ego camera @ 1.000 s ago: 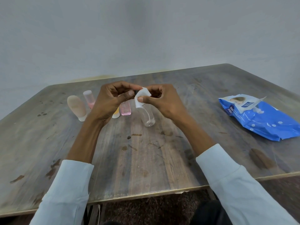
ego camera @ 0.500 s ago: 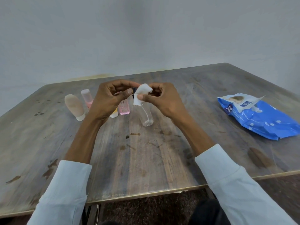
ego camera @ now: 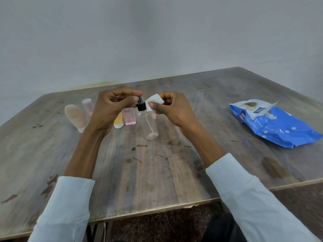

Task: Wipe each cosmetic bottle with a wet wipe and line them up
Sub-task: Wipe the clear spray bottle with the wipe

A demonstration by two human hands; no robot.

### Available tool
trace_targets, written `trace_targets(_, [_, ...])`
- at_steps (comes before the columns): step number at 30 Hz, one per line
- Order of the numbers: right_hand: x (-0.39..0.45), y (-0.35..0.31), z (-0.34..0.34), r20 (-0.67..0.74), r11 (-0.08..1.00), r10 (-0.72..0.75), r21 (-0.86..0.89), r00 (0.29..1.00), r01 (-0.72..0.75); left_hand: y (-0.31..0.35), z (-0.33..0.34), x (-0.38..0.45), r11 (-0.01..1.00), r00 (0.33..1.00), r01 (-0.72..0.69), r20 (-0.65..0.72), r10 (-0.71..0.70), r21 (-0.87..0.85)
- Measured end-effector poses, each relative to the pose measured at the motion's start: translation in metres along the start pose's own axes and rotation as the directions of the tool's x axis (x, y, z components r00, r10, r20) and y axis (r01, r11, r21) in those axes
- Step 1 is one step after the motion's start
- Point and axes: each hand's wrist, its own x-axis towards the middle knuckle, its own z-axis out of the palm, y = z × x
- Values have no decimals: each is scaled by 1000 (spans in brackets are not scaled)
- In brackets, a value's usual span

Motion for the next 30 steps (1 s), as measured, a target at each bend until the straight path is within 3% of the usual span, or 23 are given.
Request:
trace_targets(4, [0, 0, -5, -19, 997, 53, 49, 998, -52, -1, 0, 1, 1000, 1000, -9, -24, 9, 30])
trace_targets(6, [-1, -5, -9, 55, 993, 33, 111, 998, -39, -1, 0, 0, 999, 1000, -8, -19, 9, 37])
trace_targets(9, [-6, -13, -3, 136, 997, -48, 59, 990, 40, -2, -3, 0, 999, 1000, -3, 5, 3, 49])
trace_targets(13, [-7, -13, 5, 110, 996, -90, 6, 990, 90, -2, -5, 0, 999, 999, 7, 38, -9, 49])
trace_targets(22, [-1, -2, -4, -23, 997, 33, 67, 999, -32, -1, -5, 1, 999, 999, 9, 47, -12, 54])
trace_targets(26, [-6, -10, -1, 145, 999, -35, 40, 989, 29, -2, -7, 1, 999, 998, 3, 57, -5, 41])
trace_targets(30, [-6, -10, 3, 135, 995, -76, -56, 988, 85, -4, -9, 1, 999, 997, -14, 77, 11, 41])
